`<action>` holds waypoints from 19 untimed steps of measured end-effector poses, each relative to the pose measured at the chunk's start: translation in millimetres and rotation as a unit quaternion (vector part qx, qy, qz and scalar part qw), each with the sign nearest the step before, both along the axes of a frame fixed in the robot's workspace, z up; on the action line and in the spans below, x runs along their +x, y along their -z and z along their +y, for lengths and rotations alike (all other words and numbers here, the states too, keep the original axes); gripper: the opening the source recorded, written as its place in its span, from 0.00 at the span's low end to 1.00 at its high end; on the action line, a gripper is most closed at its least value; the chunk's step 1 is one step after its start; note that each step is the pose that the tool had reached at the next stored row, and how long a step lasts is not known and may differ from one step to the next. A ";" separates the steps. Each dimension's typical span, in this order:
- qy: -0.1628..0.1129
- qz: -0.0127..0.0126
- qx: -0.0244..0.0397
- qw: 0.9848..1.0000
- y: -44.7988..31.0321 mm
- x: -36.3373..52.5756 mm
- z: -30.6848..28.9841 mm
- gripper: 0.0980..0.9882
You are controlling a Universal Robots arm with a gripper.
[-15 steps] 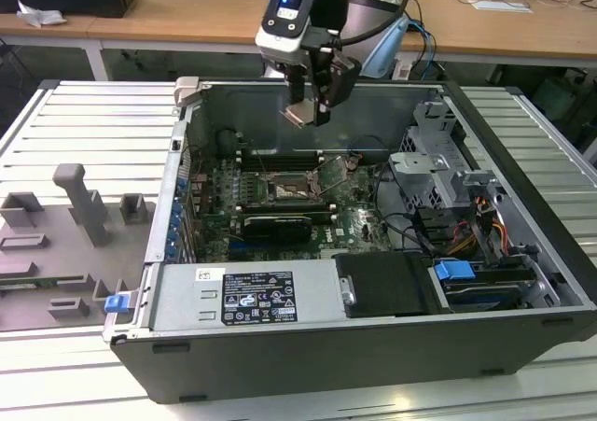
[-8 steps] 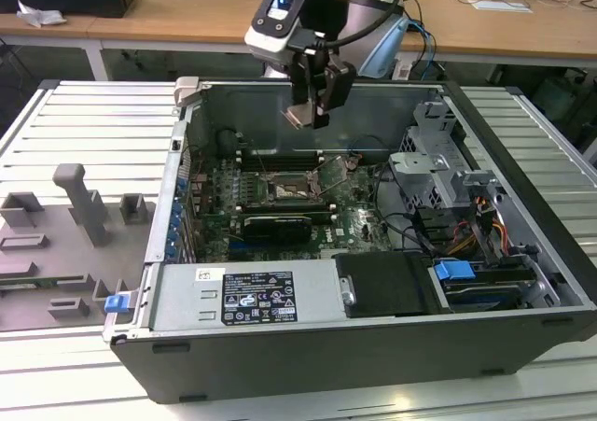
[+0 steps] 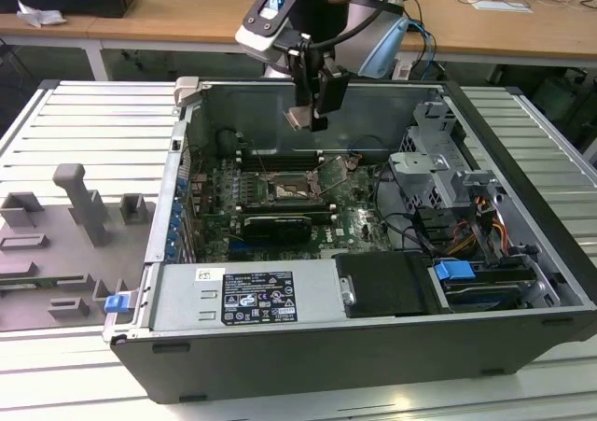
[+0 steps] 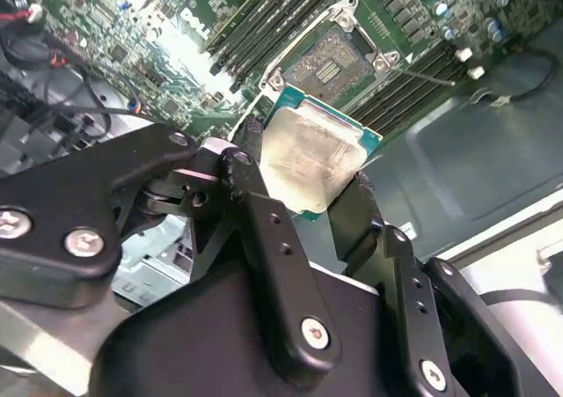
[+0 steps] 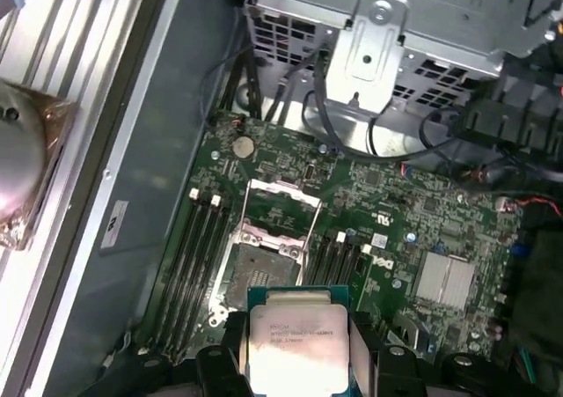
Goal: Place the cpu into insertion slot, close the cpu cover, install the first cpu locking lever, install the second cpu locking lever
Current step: 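Place the cpu into insertion slot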
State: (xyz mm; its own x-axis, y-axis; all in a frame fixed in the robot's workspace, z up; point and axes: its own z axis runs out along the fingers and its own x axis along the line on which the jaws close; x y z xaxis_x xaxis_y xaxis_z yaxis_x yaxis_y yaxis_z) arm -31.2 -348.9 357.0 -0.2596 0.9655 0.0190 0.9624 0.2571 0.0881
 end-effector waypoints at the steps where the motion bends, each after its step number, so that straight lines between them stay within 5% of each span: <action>1: 0.015 0.000 0.000 1.000 0.5 0.0 0.0 0.50; 8: 0.078 0.000 0.000 0.997 2.5 0.0 0.0 0.50; 15: 0.147 0.000 0.000 0.989 5.4 0.0 0.0 0.50; 19: 0.155 0.000 -0.003 0.988 11.3 0.2 0.0 0.50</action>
State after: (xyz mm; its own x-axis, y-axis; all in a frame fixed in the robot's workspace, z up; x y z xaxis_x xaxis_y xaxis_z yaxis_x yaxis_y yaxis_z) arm -31.0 -348.9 345.7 0.0489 0.9987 0.0125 0.9949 -0.0498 0.0875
